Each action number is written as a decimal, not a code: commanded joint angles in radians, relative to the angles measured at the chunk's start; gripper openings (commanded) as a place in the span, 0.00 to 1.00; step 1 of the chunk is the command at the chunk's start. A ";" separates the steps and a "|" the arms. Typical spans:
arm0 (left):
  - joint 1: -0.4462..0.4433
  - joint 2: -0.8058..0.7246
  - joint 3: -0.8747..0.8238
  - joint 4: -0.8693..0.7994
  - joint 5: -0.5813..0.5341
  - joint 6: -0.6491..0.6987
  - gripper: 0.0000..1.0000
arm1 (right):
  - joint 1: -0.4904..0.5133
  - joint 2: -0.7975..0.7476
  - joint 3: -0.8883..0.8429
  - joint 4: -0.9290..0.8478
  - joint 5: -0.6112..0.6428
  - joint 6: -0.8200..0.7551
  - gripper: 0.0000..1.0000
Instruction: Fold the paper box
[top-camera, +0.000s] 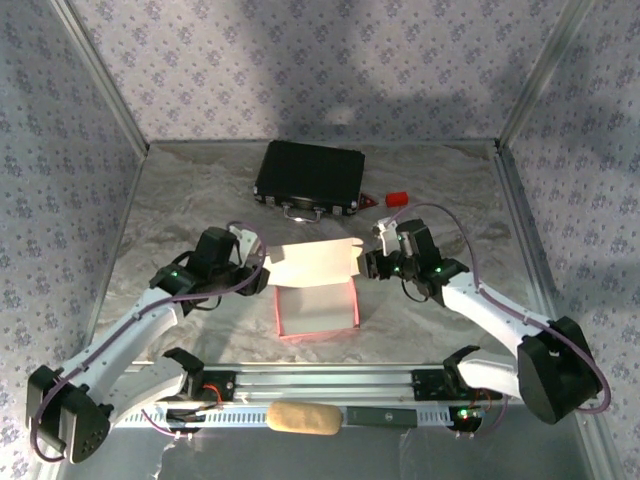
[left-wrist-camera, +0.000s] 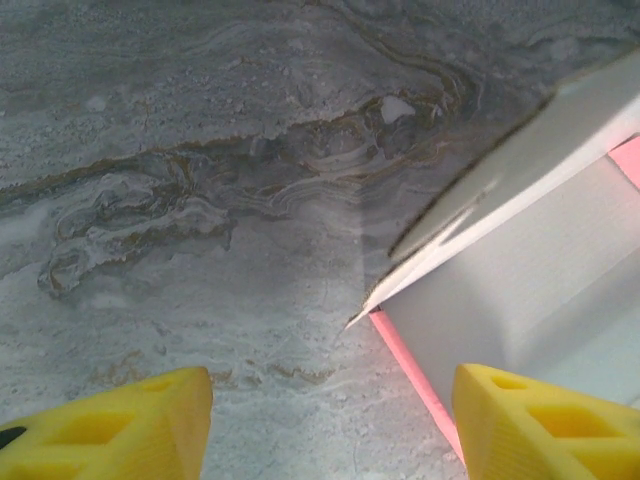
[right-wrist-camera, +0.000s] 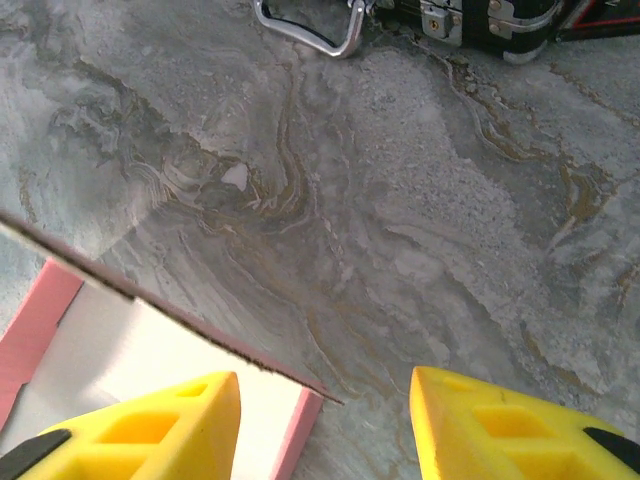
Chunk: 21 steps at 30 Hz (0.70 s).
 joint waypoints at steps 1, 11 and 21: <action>0.015 0.024 -0.002 0.102 0.052 0.011 0.63 | 0.001 0.040 0.028 0.019 -0.052 -0.027 0.49; 0.017 0.078 -0.036 0.150 0.060 0.003 0.60 | 0.009 0.058 0.041 0.025 -0.064 -0.034 0.46; 0.016 0.124 -0.044 0.208 0.123 -0.014 0.42 | 0.016 0.073 0.052 0.024 -0.075 -0.034 0.40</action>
